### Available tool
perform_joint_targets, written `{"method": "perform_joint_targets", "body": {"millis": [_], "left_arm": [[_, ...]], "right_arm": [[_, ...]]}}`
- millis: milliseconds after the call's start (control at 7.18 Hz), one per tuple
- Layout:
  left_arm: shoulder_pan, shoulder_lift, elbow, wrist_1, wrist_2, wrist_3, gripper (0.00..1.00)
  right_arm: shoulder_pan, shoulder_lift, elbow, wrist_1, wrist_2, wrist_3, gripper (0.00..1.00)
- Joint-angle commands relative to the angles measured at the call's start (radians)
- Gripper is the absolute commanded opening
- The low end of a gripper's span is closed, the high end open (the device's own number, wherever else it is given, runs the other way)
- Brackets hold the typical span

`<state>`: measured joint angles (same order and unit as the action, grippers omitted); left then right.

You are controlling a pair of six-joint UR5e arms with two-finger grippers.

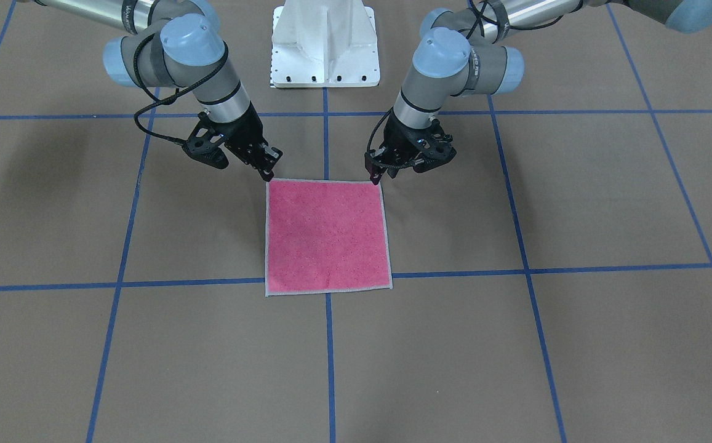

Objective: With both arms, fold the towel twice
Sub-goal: 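Grasp the near towel corners with both grippers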

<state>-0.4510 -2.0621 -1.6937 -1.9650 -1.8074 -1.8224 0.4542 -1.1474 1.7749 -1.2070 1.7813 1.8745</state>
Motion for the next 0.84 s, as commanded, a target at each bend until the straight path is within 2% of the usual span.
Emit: {"method": "perform_joint_targets", "body": {"millis": [0,697], "left_arm": [[0.005,-0.007,0.006,0.000,0.000,0.000,0.49],[0.011,-0.009,0.012,0.000,0.000,0.000,0.42]], "right_arm": [[0.000,0.000,0.000,0.000,0.000,0.000,0.00],[0.001,-0.002,0.000,0.000,0.001,0.000,0.00]]}}
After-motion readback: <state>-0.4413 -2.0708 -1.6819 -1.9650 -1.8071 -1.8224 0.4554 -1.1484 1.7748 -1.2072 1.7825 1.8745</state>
